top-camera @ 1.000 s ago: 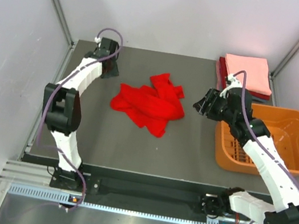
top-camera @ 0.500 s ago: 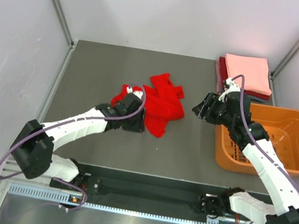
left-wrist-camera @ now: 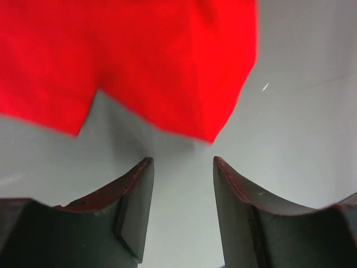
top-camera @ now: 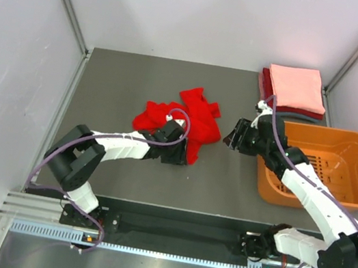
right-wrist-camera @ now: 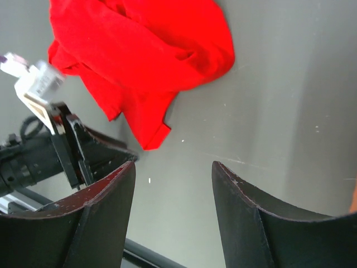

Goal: Fold and stack the t-shirts
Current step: Flatten the tshirt out

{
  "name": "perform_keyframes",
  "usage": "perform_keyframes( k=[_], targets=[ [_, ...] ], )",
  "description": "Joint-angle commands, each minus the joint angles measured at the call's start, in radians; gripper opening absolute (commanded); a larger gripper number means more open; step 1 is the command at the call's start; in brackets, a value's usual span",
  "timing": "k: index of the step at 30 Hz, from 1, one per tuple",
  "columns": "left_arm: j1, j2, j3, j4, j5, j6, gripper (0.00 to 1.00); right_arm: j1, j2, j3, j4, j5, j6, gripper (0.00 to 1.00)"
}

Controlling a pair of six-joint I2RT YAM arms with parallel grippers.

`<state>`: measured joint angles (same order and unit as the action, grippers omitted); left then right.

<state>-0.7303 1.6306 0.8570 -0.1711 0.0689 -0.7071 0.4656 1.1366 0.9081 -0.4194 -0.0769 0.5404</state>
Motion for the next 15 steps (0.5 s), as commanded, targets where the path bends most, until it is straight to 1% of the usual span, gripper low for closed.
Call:
perform_keyframes(
  k=[1,4,6,7,8,9,11,12,13,14,15],
  targets=[
    [-0.012,0.049,0.033,0.1,0.011,-0.011,0.52,0.033,0.017,0.017,0.057,0.028,0.007,0.57],
    [-0.014,0.087,0.066,0.078,-0.001,-0.005,0.49,0.048,0.029,0.026,0.057,0.043,0.007,0.57],
    [-0.014,0.098,0.089,0.047,-0.02,0.006,0.32,0.062,0.044,0.028,0.068,0.06,0.006,0.57],
    [-0.014,0.1,0.102,0.032,-0.026,0.011,0.18,0.064,0.052,0.02,0.077,0.066,0.004,0.57],
    [-0.012,0.094,0.121,-0.017,-0.058,0.018,0.1,0.065,0.064,0.015,0.1,0.072,0.003,0.57],
    [-0.014,0.081,0.131,-0.042,-0.06,0.023,0.0,0.067,0.099,0.014,0.111,0.072,0.003,0.57],
    [-0.012,0.013,0.137,-0.127,-0.133,0.037,0.0,0.07,0.146,0.032,0.146,0.072,-0.028,0.58],
    [-0.014,-0.05,0.134,-0.168,-0.193,0.047,0.0,0.076,0.202,0.067,0.151,0.072,-0.046,0.59],
    [-0.012,-0.083,0.132,-0.201,-0.222,0.052,0.0,0.083,0.23,0.087,0.157,0.072,-0.069,0.59],
    [-0.012,-0.116,0.128,-0.235,-0.248,0.057,0.0,0.088,0.258,0.109,0.166,0.068,-0.127,0.6],
    [-0.012,-0.174,0.125,-0.311,-0.323,0.061,0.0,0.1,0.312,0.132,0.166,0.069,-0.157,0.6]
  ],
)
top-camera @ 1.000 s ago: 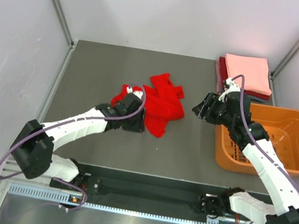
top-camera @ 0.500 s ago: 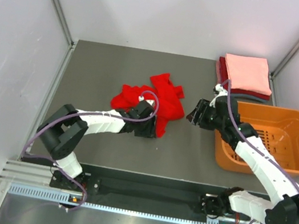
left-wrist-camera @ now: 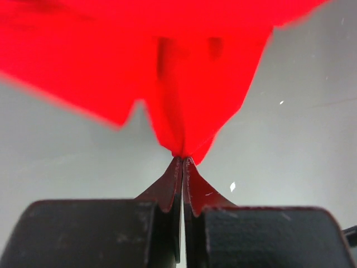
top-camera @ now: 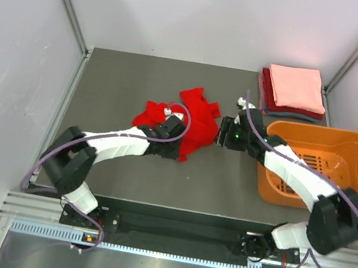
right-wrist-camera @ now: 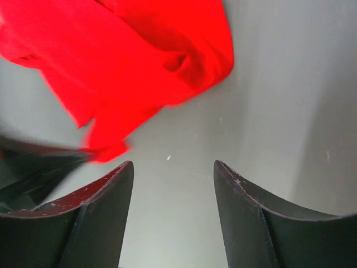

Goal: Fold and stack the t-shirts
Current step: Flatten the tshirt out

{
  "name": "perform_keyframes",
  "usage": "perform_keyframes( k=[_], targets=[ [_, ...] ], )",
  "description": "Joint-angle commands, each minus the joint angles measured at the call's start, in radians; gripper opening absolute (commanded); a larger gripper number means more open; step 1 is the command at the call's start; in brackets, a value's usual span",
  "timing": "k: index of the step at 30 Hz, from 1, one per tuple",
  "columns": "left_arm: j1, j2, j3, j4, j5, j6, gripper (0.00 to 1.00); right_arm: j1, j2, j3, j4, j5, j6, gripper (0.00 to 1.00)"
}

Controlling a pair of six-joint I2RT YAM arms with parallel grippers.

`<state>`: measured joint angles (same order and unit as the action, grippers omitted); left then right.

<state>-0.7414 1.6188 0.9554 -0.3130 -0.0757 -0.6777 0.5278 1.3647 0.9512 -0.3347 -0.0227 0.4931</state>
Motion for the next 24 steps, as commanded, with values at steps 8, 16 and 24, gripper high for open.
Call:
perform_keyframes(
  k=[8,16,24],
  targets=[
    [0.0,-0.327,0.013,-0.397,-0.4,0.027,0.0,0.074,0.266,0.21,0.112,-0.005,-0.28,0.66],
    [0.0,-0.33,0.013,-0.422,-0.421,0.033,0.0,0.089,0.433,0.251,0.141,-0.071,-0.272,0.65],
    [0.002,-0.367,0.091,-0.5,-0.45,0.04,0.0,0.09,0.337,0.302,0.024,0.185,-0.226,0.0]
  ],
)
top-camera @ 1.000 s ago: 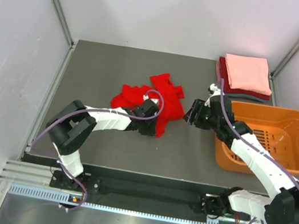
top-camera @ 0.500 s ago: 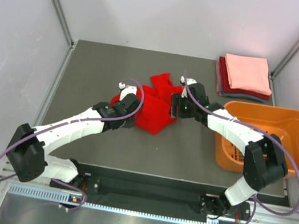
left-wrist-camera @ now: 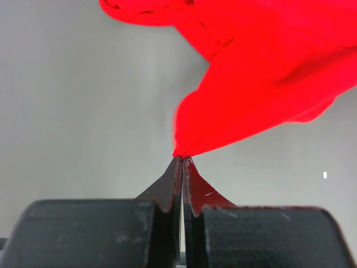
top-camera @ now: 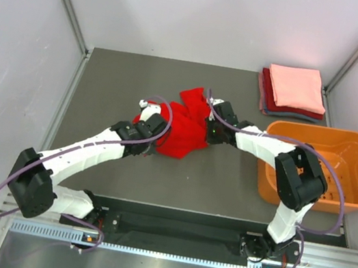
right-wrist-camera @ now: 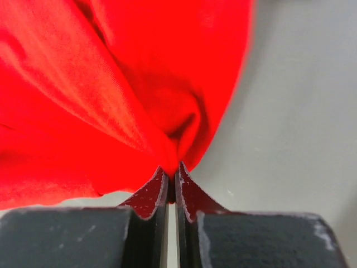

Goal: Fold and stack the t-shirts
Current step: Flatten the tshirt out

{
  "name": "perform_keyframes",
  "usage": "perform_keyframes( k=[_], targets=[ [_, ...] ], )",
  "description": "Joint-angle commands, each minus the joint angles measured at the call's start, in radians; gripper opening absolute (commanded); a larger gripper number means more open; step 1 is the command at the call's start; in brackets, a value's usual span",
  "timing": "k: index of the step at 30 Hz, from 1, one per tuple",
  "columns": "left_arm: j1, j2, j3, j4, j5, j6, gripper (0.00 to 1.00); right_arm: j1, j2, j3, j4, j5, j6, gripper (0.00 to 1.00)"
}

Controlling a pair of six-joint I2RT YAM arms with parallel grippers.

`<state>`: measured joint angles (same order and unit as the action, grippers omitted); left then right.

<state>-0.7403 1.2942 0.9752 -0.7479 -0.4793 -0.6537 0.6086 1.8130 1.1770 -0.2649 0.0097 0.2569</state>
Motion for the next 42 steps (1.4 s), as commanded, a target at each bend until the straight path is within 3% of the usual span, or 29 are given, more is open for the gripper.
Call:
perform_keyframes(
  k=[1,5,7,11,16,21,24,26,30,31,35,38,42],
  targets=[
    [-0.001,-0.049,0.112,-0.079,-0.048,0.019,0.0,0.01,-0.145,0.079,-0.092,0.205,0.018,0.0],
    [-0.002,-0.1,0.259,-0.134,-0.009,0.038,0.0,0.017,-0.39,0.105,-0.238,0.361,0.045,0.0],
    [-0.001,-0.13,0.339,-0.114,0.077,0.057,0.0,0.016,-0.469,0.121,-0.322,0.4,0.061,0.0],
    [-0.002,-0.208,0.425,-0.074,0.179,0.051,0.0,0.02,-0.666,0.164,-0.395,0.374,0.076,0.0],
    [-0.001,-0.196,0.491,-0.131,0.111,0.077,0.0,0.02,-0.738,0.181,-0.326,0.32,0.047,0.0],
    [0.036,-0.168,0.432,-0.203,-0.085,0.104,0.0,0.019,-0.577,0.19,-0.218,0.207,-0.041,0.01],
    [0.172,-0.165,0.392,-0.235,-0.121,0.143,0.0,0.022,-0.43,0.223,-0.16,0.081,-0.054,0.04],
    [0.352,-0.174,0.376,-0.225,-0.072,0.183,0.0,0.031,-0.312,0.275,-0.135,0.003,-0.051,0.07],
    [0.54,-0.177,0.407,-0.211,-0.033,0.244,0.0,0.065,-0.166,0.4,-0.238,0.065,0.025,0.27],
    [0.551,-0.173,0.413,-0.214,-0.036,0.249,0.0,0.063,-0.155,0.403,-0.243,0.116,0.05,0.34],
    [0.556,-0.168,0.395,-0.203,0.069,0.229,0.0,0.062,-0.139,0.368,-0.238,0.249,0.146,0.46],
    [0.556,-0.212,0.271,-0.151,0.201,0.201,0.0,0.057,-0.08,0.387,-0.269,0.291,0.24,0.47],
    [0.558,-0.285,0.149,-0.107,0.26,0.171,0.0,0.065,0.0,0.381,-0.211,0.216,0.303,0.46]
  ],
)
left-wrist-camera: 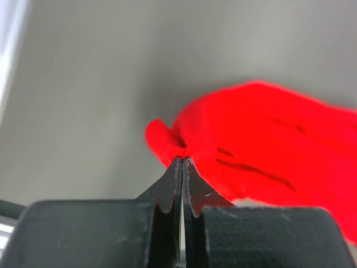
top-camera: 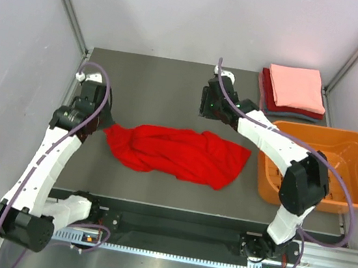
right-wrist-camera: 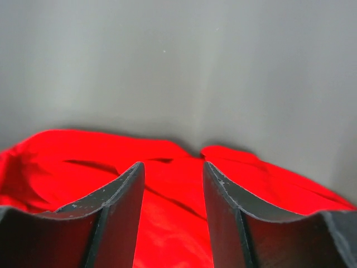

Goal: Fold and stack the t-shirts
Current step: Flatten the tshirt out

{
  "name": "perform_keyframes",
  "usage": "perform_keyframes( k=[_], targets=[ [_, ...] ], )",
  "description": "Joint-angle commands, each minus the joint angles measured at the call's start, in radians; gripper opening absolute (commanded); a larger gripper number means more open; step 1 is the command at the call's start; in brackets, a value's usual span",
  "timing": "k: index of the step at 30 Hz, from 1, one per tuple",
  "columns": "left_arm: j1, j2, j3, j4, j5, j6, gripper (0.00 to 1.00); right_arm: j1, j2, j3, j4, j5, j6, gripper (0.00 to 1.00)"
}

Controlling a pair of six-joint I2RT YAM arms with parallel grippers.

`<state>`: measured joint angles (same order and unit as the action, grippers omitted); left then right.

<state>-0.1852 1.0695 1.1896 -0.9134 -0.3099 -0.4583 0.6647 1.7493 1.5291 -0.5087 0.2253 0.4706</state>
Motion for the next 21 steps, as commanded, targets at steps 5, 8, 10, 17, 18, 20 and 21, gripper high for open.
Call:
perform_keyframes(
  k=[5,8,10,17,18,20,21],
  targets=[
    [0.003,-0.106,-0.13,0.067,0.089,-0.017,0.0,0.012,0.159,0.043,-0.031,0.02,0.141,0.45],
    [0.003,-0.109,-0.142,0.068,0.083,-0.01,0.0,0.015,0.118,-0.062,-0.074,0.072,0.146,0.42],
    [0.003,-0.111,-0.153,0.087,0.107,-0.008,0.0,0.015,0.075,-0.139,-0.041,0.098,0.122,0.41],
    [0.003,-0.08,-0.18,0.146,0.18,-0.017,0.0,0.018,-0.01,-0.303,0.055,0.052,0.027,0.41],
    [0.003,-0.075,-0.18,0.146,0.184,-0.019,0.0,0.018,-0.005,-0.305,0.062,0.049,0.013,0.41],
    [0.003,-0.072,-0.182,0.154,0.196,-0.022,0.0,0.018,0.016,-0.304,0.067,0.048,0.003,0.41],
    [0.003,-0.072,-0.185,0.157,0.198,-0.02,0.0,0.016,0.024,-0.302,0.065,0.049,-0.003,0.41]
  ],
)
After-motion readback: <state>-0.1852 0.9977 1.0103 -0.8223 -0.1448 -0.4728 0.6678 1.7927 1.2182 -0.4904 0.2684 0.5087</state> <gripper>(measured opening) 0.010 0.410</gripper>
